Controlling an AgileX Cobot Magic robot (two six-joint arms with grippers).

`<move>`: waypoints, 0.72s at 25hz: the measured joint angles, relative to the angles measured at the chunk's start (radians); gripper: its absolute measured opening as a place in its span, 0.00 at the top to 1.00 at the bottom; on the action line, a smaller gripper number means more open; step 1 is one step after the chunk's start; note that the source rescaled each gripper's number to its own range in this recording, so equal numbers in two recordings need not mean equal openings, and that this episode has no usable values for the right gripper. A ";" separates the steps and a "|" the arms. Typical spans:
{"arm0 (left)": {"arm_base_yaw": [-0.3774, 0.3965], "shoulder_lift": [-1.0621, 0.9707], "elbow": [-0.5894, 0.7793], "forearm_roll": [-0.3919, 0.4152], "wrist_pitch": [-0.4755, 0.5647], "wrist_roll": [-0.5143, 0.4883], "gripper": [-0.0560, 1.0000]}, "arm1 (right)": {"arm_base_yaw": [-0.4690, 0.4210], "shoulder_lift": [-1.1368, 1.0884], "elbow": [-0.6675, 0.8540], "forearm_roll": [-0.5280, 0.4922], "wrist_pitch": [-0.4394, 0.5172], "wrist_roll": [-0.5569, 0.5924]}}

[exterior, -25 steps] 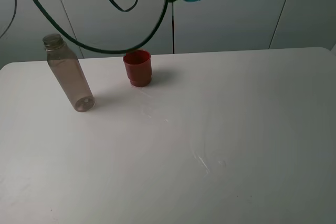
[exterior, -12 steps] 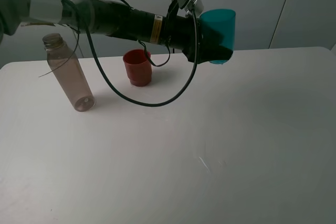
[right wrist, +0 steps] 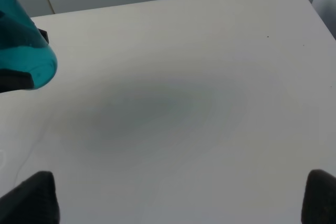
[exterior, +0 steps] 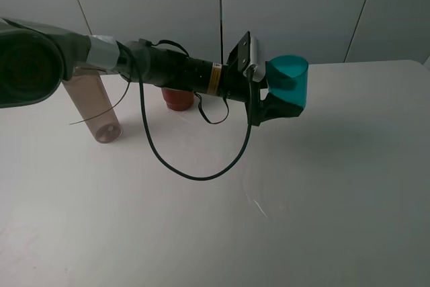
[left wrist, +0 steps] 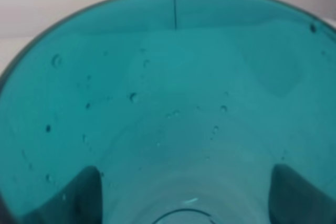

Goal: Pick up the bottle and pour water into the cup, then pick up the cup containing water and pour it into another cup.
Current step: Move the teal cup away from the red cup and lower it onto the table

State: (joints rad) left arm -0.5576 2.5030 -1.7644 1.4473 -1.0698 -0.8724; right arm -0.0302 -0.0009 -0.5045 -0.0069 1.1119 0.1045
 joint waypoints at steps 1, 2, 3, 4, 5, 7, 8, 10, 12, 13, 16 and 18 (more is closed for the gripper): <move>0.000 0.009 0.000 -0.009 -0.005 0.023 0.81 | 0.000 0.000 0.000 0.000 0.000 0.000; -0.002 0.019 0.000 -0.028 -0.013 0.040 0.81 | 0.000 0.000 0.000 0.000 0.000 0.000; -0.003 0.031 0.000 -0.042 -0.017 0.047 0.81 | 0.000 0.000 0.000 0.000 0.000 0.000; -0.004 0.039 0.000 -0.058 -0.030 0.054 0.81 | 0.000 0.000 0.000 0.000 0.000 0.000; -0.004 0.048 0.000 -0.077 -0.042 0.057 0.81 | 0.000 0.000 0.000 0.000 0.000 0.000; -0.006 0.066 0.000 -0.087 -0.055 0.066 0.81 | 0.000 0.000 0.000 0.000 0.000 0.000; -0.008 0.070 0.000 -0.089 -0.058 0.075 0.81 | 0.000 0.000 0.000 0.000 0.000 0.000; -0.008 0.086 0.000 -0.089 -0.062 0.104 0.81 | 0.000 0.000 0.000 0.000 0.000 0.000; -0.008 0.101 0.000 -0.089 -0.062 0.146 0.81 | 0.000 0.000 0.000 0.000 0.000 0.000; -0.008 0.107 0.000 -0.087 -0.062 0.167 0.81 | 0.000 0.000 0.000 0.000 0.000 0.000; -0.009 0.126 0.000 -0.061 -0.060 0.210 0.81 | 0.000 0.000 0.000 0.000 0.000 0.000; -0.009 0.126 0.000 -0.028 -0.047 0.219 0.81 | 0.000 0.000 0.000 0.000 0.000 0.000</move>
State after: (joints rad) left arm -0.5667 2.6292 -1.7644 1.4198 -1.1165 -0.6534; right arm -0.0302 -0.0009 -0.5045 -0.0069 1.1119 0.1045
